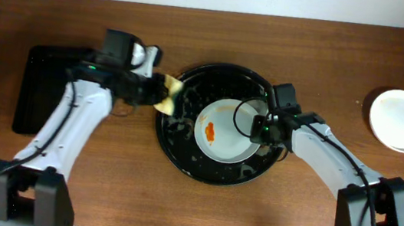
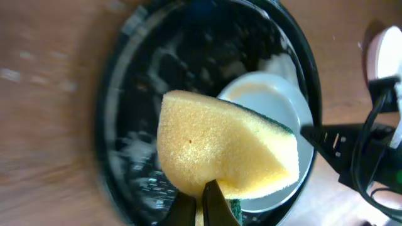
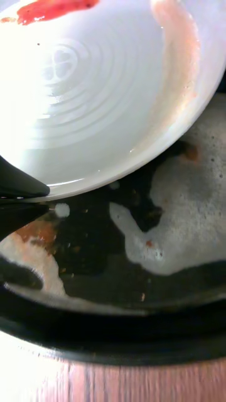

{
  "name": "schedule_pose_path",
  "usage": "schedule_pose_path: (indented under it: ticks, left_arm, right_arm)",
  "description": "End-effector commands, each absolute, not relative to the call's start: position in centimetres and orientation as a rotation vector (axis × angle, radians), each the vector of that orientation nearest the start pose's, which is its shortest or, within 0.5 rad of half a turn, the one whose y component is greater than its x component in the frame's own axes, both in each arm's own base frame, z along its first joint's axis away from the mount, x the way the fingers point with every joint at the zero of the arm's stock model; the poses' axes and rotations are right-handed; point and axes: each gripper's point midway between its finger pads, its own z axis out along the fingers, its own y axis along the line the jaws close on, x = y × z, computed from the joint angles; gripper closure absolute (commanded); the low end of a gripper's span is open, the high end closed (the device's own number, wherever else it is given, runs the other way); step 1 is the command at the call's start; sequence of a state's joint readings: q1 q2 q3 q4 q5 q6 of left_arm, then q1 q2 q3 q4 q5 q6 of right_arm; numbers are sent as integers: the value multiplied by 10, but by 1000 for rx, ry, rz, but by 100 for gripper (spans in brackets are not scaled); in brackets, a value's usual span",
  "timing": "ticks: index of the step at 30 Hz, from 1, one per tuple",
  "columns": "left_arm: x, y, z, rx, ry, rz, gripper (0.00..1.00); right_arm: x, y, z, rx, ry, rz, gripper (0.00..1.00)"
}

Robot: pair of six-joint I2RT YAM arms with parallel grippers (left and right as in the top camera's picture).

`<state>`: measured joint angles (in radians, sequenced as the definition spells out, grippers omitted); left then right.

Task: Clean dirty plates on tray and stack at the side
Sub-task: 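Bring the sponge from the rectangular tray onto the plate with the left gripper, then wipe the sauce off the plate's surface with the left-held sponge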

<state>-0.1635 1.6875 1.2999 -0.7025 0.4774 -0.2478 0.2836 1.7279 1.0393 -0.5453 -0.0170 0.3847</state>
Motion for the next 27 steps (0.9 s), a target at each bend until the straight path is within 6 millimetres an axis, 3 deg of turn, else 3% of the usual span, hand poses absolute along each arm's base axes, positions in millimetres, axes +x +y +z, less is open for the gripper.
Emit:
schedule_pose_path:
  ticks: [1, 4, 8, 12, 22, 27]
  left_arm:
    - [378, -174, 135, 13, 2695, -849, 100]
    - [375, -204, 132, 67, 2689, -885, 100]
    - [369, -238, 105, 94, 2741, -924, 100]
    - [359, -277, 83, 100, 2785, -1095, 100]
    - [351, -311, 40, 77, 2849, -1155, 100]
    - [353, -294, 17, 22, 2904, -954, 100]
  right_arm:
    - [373, 91, 70, 116, 2720, 38, 96]
    - [369, 85, 75, 89, 2711, -109, 96]
    - [364, 90, 77, 37, 2698, -195, 96]
    - [361, 91, 76, 22, 2704, -217, 96]
    - [359, 90, 76, 18, 2711, -222, 96]
    - [359, 90, 76, 15, 2714, -225, 96]
